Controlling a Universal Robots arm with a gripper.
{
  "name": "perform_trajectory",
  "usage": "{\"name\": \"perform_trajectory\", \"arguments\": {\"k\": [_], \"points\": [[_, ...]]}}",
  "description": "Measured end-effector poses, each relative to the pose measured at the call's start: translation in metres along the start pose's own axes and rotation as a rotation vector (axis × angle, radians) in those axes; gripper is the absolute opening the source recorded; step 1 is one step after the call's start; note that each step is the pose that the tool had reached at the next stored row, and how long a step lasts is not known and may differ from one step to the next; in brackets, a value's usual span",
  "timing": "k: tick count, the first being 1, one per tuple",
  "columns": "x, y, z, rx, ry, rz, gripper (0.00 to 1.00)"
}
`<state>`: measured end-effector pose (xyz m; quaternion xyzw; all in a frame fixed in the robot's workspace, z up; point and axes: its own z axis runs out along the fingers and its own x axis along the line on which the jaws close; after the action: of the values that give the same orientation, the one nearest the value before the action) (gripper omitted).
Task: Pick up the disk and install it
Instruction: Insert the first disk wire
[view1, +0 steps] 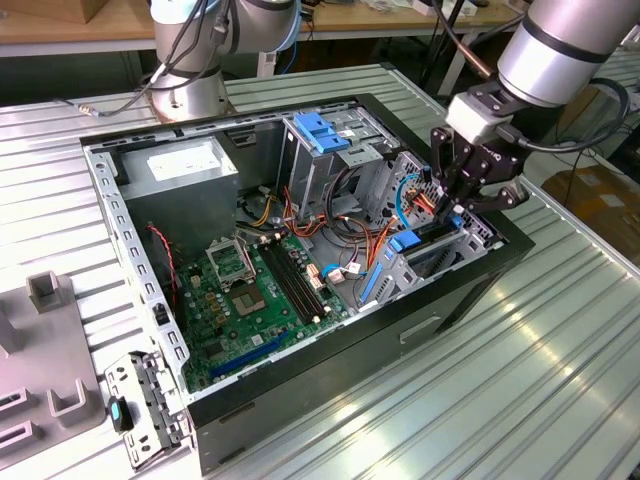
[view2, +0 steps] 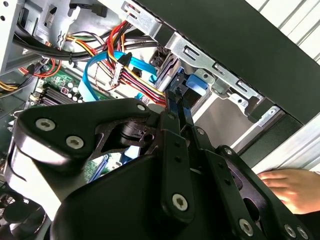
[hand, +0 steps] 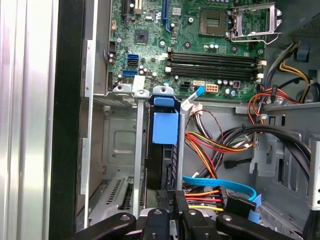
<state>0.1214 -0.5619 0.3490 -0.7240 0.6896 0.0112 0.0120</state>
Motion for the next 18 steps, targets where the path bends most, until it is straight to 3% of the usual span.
{"name": "perform_trajectory", "arguments": {"k": [18], "points": [[0.0023,0.0012,0.0032,0.0,0.0003,0.0,0.17]]}}
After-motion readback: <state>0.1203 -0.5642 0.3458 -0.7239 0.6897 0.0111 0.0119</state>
